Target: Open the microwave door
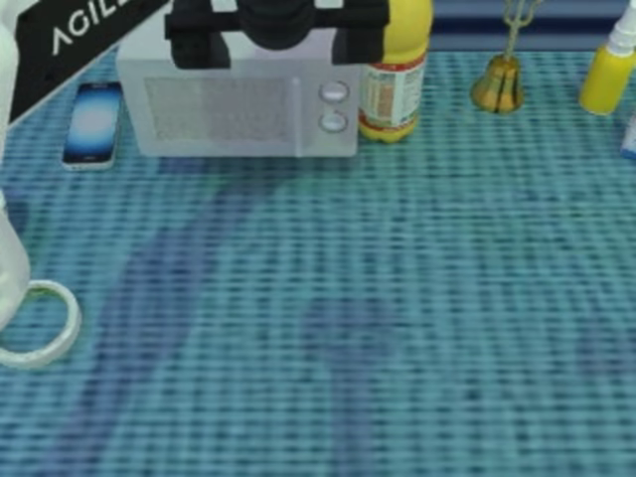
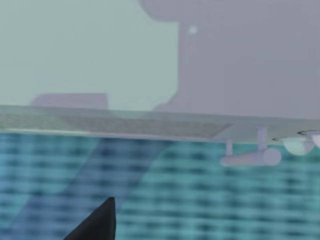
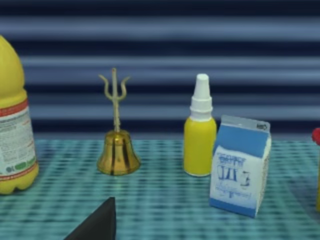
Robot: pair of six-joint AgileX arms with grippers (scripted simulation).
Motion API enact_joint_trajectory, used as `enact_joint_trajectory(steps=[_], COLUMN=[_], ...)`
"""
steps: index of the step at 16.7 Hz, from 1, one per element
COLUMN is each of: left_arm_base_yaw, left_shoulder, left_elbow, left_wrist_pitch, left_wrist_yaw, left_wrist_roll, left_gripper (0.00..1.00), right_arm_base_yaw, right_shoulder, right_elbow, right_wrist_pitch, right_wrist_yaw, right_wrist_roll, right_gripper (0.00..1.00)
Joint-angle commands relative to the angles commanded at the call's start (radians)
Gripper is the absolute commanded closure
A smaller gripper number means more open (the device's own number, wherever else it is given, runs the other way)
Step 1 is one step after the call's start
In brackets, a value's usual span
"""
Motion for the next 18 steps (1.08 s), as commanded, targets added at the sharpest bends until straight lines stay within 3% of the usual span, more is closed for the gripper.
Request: enact_joint_trajectory(steps=[6,13,17,18], left_arm_base_yaw=[0.003,0.044,0.047,0.047], left_shoulder=[0.009,0.126,0.135,0.135], left_elbow=[0.003,-0.056,-0.060,-0.060], left_wrist_pitch=[0.001,0.192,0.203,0.203], left_wrist_yaw=[0.001,0.021,0.022,0.022], left_wrist_roll=[0.001,0.042,0.045,0.045], left_gripper=[0.00,0.00,0.00,0.08], right_arm_base_yaw=[0.000,0.000,0.000,0.000], right_shoulder=[0.000,0.000,0.000,0.000], right_elbow=[0.000,0.000,0.000,0.000], right_wrist_pitch=[0.000,0.000,0.000,0.000], right_wrist_yaw=[0.000,0.000,0.000,0.000], right_wrist_roll=[0.000,0.000,0.000,0.000], right_gripper=[0.00,0.00,0.00,0.00])
